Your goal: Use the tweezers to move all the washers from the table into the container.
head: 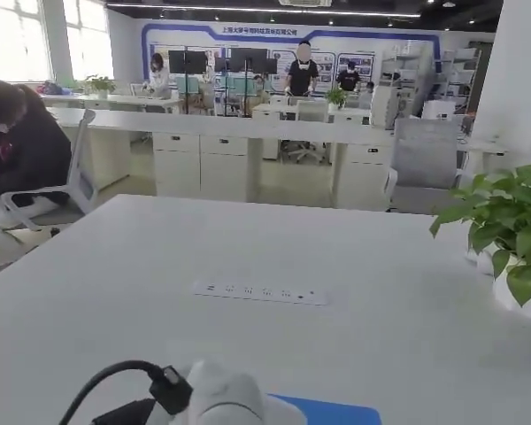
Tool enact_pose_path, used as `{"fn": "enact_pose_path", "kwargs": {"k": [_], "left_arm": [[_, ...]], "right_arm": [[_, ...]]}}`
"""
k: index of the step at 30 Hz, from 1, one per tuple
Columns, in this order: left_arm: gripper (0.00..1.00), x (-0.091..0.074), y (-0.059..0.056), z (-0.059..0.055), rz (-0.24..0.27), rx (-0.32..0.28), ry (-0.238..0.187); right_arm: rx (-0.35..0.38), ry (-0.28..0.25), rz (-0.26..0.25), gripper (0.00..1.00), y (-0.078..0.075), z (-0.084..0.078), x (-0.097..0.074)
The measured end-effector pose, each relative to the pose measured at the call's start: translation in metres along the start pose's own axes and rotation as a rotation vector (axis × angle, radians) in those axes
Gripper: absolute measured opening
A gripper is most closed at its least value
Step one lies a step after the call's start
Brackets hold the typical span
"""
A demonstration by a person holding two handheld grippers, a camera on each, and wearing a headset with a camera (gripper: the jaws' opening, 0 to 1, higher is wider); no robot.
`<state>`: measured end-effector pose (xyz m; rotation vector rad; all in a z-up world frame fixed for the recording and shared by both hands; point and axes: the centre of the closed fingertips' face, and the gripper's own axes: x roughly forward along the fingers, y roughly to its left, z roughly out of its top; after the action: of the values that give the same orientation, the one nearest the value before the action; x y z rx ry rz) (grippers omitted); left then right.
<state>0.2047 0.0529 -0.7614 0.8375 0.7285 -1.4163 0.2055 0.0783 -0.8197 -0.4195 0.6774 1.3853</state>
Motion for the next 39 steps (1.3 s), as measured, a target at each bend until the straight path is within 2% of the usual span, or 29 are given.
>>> {"fn": "enact_pose_path", "kwargs": {"k": [3,10,13,16,17,19,22,25,31,39], "left_arm": [[0.0,0.001,-0.002,0.001,-0.014,0.002,-0.002],[0.0,0.0,0.0,-0.001,-0.016,0.005,0.009],[0.0,0.0,-0.003,0.0,-0.015,0.012,0.014],[0.0,0.001,-0.004,0.001,-0.005,0.016,0.01],[0.0,0.001,-0.005,0.001,-0.007,0.017,0.009],[0.0,0.0,-0.005,0.002,0.012,0.04,-0.007],[0.0,-0.005,-0.004,0.006,0.023,0.036,-0.04],[0.0,-0.009,-0.002,0.007,0.031,0.029,-0.054],[0.0,-0.004,-0.005,0.001,0.012,0.042,-0.015],[0.0,-0.002,-0.006,0.003,-0.008,0.03,-0.014]], "right_arm": [[-0.028,0.015,0.008,0.08,0.002,0.0,-0.001],[-0.052,-0.002,0.01,0.1,0.002,0.008,-0.005],[-0.052,-0.004,0.012,0.1,0.001,0.009,-0.005],[-0.057,0.004,0.04,0.05,0.006,0.007,-0.004],[-0.061,0.002,0.025,0.05,0.004,0.007,-0.004],[-0.067,0.005,0.023,0.05,0.004,0.007,-0.004],[-0.061,0.004,0.025,0.05,0.003,0.006,-0.005],[-0.057,0.005,0.021,0.05,0.003,0.006,-0.005],[-0.062,0.009,0.027,0.05,0.004,0.006,-0.003],[-0.069,0.029,0.019,0.06,0.003,0.0,-0.002]]}}
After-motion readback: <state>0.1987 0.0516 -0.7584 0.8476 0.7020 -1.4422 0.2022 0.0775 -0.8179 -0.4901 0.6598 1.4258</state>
